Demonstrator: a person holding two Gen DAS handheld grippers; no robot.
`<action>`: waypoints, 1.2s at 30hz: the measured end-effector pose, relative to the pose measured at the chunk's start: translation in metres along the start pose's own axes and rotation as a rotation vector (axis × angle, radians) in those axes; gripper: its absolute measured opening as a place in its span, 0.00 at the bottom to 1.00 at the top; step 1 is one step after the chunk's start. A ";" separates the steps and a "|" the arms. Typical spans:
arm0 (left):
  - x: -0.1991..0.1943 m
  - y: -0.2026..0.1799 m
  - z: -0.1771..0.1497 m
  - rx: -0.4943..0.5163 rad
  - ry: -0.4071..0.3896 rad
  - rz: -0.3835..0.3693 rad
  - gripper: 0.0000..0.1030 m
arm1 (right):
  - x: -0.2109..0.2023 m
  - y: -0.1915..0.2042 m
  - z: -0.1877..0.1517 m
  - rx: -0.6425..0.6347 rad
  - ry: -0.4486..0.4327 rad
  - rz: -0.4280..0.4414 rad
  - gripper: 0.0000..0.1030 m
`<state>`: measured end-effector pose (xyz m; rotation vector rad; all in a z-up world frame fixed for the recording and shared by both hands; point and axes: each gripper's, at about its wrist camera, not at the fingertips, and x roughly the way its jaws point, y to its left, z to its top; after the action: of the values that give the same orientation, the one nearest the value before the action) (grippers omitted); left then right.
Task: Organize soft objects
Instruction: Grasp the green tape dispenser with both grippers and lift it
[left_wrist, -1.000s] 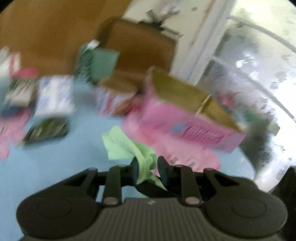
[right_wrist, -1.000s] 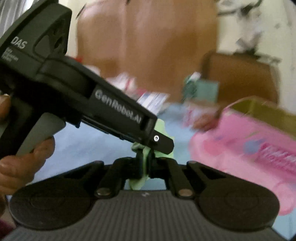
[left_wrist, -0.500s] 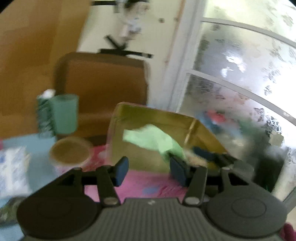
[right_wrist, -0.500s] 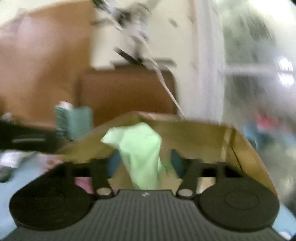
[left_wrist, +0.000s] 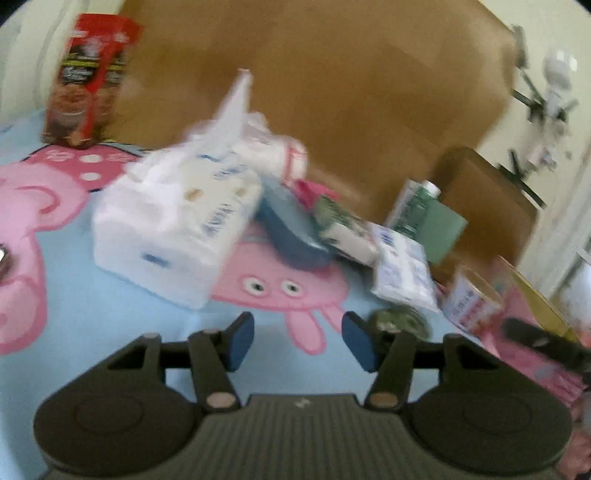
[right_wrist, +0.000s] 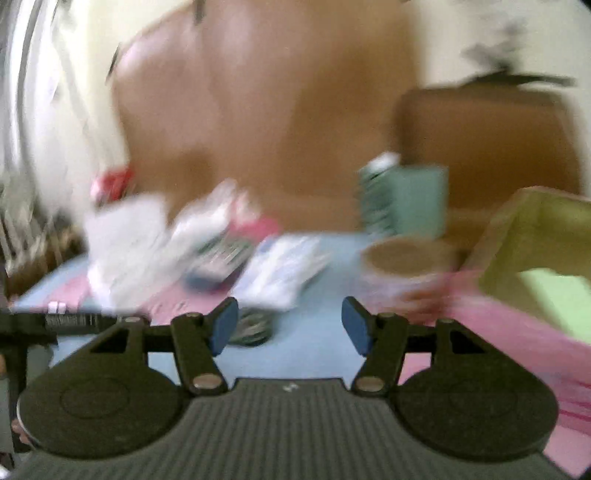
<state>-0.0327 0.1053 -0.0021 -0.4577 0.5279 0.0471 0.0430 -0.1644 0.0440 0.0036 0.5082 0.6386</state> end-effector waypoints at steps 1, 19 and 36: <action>0.001 0.000 0.001 -0.004 -0.001 -0.019 0.52 | 0.021 0.001 0.004 0.002 0.038 0.009 0.61; 0.003 0.009 0.003 -0.100 0.006 -0.114 0.52 | 0.024 0.043 -0.017 -0.131 0.157 0.059 0.53; 0.001 -0.030 -0.019 -0.030 0.224 -0.344 0.52 | -0.006 0.048 -0.055 0.003 0.141 0.064 0.49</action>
<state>-0.0362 0.0704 -0.0052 -0.5814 0.6623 -0.3298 -0.0135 -0.1371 0.0065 -0.0227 0.6467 0.7039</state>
